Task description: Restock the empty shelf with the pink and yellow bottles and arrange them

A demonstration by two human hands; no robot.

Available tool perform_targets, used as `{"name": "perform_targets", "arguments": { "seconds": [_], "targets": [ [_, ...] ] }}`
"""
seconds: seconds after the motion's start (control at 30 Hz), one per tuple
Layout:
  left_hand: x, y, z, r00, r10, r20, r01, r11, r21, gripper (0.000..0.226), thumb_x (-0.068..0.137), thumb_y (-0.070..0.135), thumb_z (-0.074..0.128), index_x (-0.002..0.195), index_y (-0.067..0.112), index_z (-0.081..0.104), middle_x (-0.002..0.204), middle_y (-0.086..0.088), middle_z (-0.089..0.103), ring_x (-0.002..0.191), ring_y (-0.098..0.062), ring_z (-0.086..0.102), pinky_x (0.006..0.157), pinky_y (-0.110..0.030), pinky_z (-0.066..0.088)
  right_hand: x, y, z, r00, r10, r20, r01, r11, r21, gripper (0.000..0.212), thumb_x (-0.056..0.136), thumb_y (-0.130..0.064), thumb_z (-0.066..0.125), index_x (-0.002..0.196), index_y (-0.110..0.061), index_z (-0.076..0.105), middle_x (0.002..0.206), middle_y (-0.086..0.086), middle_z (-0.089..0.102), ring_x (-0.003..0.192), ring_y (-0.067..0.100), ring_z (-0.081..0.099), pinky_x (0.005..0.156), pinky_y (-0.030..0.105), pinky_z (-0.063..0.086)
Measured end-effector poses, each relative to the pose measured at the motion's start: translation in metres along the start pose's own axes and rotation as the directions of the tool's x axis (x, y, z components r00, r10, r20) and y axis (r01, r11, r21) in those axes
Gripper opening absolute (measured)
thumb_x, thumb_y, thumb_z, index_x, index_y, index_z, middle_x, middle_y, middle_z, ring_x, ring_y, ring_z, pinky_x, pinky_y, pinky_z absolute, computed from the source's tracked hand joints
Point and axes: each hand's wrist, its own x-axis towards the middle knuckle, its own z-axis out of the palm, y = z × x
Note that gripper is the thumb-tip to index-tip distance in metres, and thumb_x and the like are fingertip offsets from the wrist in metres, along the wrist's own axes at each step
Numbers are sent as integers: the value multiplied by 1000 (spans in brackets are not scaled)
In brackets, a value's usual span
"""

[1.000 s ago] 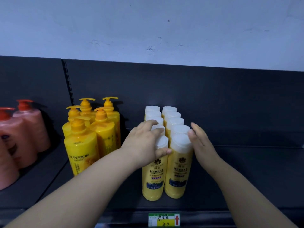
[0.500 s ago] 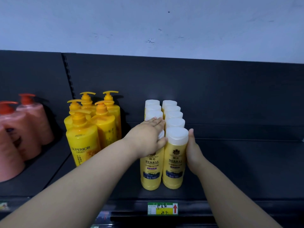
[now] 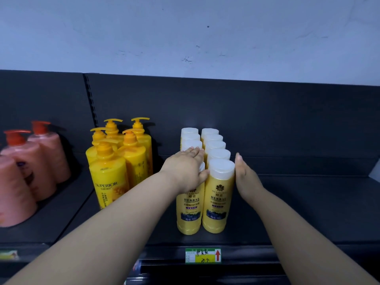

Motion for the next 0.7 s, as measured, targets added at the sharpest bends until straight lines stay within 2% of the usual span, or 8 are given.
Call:
{"name": "perform_targets", "arguments": {
  "seconds": [0.07, 0.13, 0.2, 0.27, 0.4, 0.5, 0.57, 0.7],
  "targets": [
    [-3, -1, -2, 1000, -5, 8, 5, 1000, 19, 68, 97, 51, 25, 151, 14, 4, 159, -4, 7, 146, -15, 6, 118, -32, 9, -4, -10, -5, 990, -144, -5, 142, 983, -121, 56, 101, -44, 16, 151, -20, 12, 159, -5, 11, 144, 7, 9, 116, 27, 8],
    [-6, 0, -2, 1000, -21, 9, 21, 999, 29, 68, 97, 50, 25, 151, 13, 4, 159, -5, 6, 146, -17, 5, 118, -33, 7, -6, -22, -5, 964, -261, 55, 264, 903, -338, 57, 101, -42, 17, 151, -16, 8, 159, -5, 7, 145, 6, 4, 118, 27, 5],
    [-9, 2, -2, 999, -39, 2, 39, 999, 21, 67, 98, 48, 24, 150, 11, 4, 159, -8, 6, 146, -19, 5, 118, -33, 6, -6, -30, -1, 950, -281, 140, 311, 779, -545, 58, 101, -43, 14, 151, -14, 6, 159, -2, 5, 145, 8, 1, 119, 30, 3],
    [-12, 5, -2, 998, -52, 18, 53, 999, -4, 67, 99, 45, 25, 150, 8, 4, 158, -11, 6, 146, -22, 4, 118, -33, 6, -5, -35, 4, 958, -220, 186, 288, 708, -645, 59, 101, -44, 11, 151, -13, 9, 159, -1, 5, 146, 10, 1, 119, 32, 4],
    [-9, 9, -3, 998, -40, 56, 43, 998, -54, 65, 99, 39, 27, 149, 5, 5, 158, -13, 5, 146, -23, 3, 119, -31, 4, -5, -43, 7, 966, -145, 212, 251, 704, -664, 54, 103, -37, 13, 150, -12, 16, 159, 0, 11, 146, 11, 5, 119, 32, 9],
    [-6, 9, -5, 996, -36, 79, 41, 997, -62, 66, 99, 40, 28, 150, 6, 5, 158, -12, 5, 146, -22, 2, 119, -32, 4, -7, -46, 0, 963, -113, 245, 259, 638, -725, 55, 102, -39, 10, 151, -14, 11, 159, -2, 6, 146, 9, 2, 119, 33, 5],
    [-9, 6, -6, 996, -31, 80, 36, 998, -59, 67, 98, 43, 27, 150, 8, 4, 159, -9, 3, 146, -21, 1, 119, -33, 5, -14, -46, 0, 963, -160, 215, 268, 594, -759, 57, 101, -42, 10, 151, -15, 8, 159, -3, 3, 146, 9, -1, 119, 34, 2],
    [-31, 1, -6, 1000, -11, -15, 10, 997, -76, 64, 99, 45, 22, 150, 13, 2, 159, -4, 2, 146, -16, -1, 118, -33, 3, -41, -47, 15, 944, -307, 124, 306, 663, -683, 63, 98, -49, 7, 151, -15, 11, 159, -3, 5, 145, 8, -4, 119, 29, -2]
  ]
}}
